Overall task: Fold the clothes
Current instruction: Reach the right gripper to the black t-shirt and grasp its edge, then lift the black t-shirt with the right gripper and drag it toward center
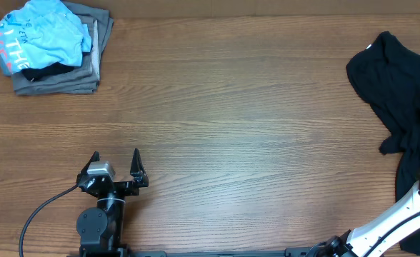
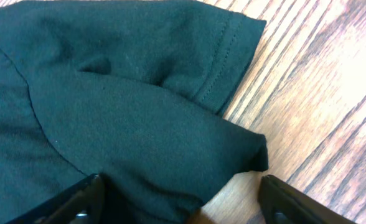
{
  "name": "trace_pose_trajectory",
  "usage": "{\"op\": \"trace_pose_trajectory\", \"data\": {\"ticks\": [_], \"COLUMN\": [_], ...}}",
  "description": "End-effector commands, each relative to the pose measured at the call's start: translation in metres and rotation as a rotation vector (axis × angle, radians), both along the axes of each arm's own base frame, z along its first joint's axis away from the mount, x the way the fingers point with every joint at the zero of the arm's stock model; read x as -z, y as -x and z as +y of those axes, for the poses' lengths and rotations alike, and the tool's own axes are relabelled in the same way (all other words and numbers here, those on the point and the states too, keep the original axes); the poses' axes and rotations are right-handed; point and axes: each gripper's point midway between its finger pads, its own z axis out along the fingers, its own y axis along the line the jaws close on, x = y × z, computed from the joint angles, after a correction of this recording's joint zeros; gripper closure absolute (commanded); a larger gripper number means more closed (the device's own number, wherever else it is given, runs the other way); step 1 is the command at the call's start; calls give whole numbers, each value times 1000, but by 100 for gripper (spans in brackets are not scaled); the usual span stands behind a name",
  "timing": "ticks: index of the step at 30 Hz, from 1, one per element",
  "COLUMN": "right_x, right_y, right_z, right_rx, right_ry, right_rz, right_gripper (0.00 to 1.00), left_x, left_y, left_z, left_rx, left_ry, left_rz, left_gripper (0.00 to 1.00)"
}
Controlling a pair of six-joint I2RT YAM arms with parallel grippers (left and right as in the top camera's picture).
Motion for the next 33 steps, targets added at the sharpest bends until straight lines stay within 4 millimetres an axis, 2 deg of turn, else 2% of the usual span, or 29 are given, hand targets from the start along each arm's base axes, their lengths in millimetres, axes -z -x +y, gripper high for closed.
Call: {"op": "trace_pose_trajectory", "data": {"ticks": [1, 2, 4, 11, 14, 20, 24, 27, 30, 33], "right_x": [-1, -1, -2, -9, -10, -11, -16, -29, -53, -90], "right_y": [-2, -2, -2, -6, -7, -7, -7, -7, -15, -27], "right_z": [-10, -10, -11, -15, -15, -16, -16, -16, -8, 5], "right_rx": [16, 16, 16, 16, 16, 16, 20, 53, 17, -42], "right_ry": [16, 16, 19, 31, 33, 34, 35, 23, 7, -2], "right_rz": [-9, -9, -12, -25, -26, -28, -33, -66, -126, -212], "right_gripper": [21, 23, 34, 55, 74, 96, 96, 96, 96, 96], "left_x": [0, 0, 0, 0, 0, 0, 0, 0, 0, 0], "left_y": [0, 0, 0, 0, 0, 0, 0, 0, 0, 0], "left_z": [-1, -1, -1, -1, -1, -1, -1, -1, -1, -1], "left_rx": [6, 6, 6, 6, 6, 6, 6, 6, 6, 6], "left_ry": [-23, -23, -23, -23, -23, -23, -23, -23, -23, -23], "left_rz": [-4, -4, -4, -4, -4, -4, -4, -4, -4, -4], "left_gripper": [0, 0, 0, 0, 0, 0, 0, 0, 0, 0]}}
